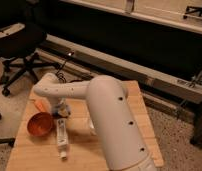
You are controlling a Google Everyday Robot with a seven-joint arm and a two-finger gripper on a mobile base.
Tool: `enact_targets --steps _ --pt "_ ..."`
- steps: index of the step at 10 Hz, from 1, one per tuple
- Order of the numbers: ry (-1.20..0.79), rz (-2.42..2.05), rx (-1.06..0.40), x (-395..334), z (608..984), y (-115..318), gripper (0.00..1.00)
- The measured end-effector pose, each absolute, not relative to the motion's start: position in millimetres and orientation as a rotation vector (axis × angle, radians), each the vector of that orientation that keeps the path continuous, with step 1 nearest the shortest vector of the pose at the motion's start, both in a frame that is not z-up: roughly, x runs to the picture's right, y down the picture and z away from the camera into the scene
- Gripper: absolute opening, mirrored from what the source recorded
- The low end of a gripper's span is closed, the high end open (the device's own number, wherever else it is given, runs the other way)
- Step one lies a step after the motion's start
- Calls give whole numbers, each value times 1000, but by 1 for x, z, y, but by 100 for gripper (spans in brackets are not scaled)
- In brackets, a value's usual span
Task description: Wipe the white sponge on the table
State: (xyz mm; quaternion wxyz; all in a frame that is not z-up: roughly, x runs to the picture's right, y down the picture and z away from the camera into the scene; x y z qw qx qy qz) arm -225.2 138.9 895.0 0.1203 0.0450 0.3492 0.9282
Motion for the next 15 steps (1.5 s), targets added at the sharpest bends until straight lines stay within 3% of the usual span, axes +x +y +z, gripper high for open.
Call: enact_targets --steps 8,15 --pt "1068 2817 88 -270 939 64 0" --pt "1183 2868 182 -227 984 38 0"
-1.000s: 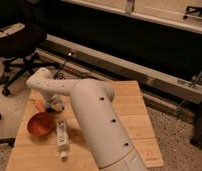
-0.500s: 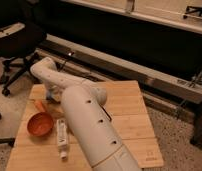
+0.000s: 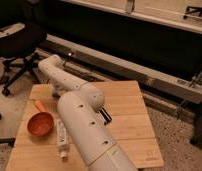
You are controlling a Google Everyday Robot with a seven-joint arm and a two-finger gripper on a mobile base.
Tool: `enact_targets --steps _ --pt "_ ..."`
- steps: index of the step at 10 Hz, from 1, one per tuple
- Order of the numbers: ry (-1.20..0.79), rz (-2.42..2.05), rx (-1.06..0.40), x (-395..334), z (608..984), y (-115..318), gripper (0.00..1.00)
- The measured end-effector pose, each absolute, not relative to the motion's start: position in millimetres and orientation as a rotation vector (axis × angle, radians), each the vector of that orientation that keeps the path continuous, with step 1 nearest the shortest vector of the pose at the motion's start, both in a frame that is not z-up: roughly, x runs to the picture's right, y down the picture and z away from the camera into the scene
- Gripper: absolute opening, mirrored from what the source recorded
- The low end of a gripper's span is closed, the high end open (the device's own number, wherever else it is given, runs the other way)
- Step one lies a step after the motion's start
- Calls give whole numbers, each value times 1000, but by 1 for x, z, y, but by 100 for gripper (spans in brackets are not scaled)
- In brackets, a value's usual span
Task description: Wipe the white sponge on the table
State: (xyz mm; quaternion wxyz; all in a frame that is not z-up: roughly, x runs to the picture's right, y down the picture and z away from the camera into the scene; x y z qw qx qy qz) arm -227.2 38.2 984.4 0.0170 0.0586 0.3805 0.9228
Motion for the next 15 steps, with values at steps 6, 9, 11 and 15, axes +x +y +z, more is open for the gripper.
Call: enact_targets --steps 6,9,11,15 --pt "1262 2945 262 -165 1002 26 0" --pt "1264 2943 263 -166 1002 27 0" --pt "1264 2943 263 -166 1002 27 0" --pt "1338 3041 301 -99 1004 22 0"
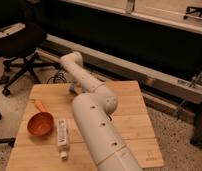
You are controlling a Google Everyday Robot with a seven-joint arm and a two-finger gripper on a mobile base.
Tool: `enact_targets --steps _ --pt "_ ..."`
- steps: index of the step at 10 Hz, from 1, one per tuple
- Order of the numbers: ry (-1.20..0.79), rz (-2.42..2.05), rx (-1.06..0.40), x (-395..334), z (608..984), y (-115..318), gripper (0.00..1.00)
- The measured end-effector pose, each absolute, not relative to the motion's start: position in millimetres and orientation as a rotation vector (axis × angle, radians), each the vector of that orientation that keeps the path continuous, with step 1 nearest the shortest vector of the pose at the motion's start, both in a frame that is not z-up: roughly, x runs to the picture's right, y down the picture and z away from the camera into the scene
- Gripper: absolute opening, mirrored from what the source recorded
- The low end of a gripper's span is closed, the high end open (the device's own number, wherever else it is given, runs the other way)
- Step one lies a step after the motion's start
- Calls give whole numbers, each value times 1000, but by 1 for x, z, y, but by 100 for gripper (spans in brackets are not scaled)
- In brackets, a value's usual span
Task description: Wipe the white sponge on the table
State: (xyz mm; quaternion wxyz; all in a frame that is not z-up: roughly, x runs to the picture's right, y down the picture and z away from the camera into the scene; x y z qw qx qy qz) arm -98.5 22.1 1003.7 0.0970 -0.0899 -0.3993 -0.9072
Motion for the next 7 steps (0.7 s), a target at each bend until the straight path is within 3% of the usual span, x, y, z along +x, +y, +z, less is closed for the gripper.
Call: enact_targets --steps 4,7 --pt "-1161 -2622 -270 -44 996 22 0" --pt "-1212 -2682 -285 -39 977 48 0"
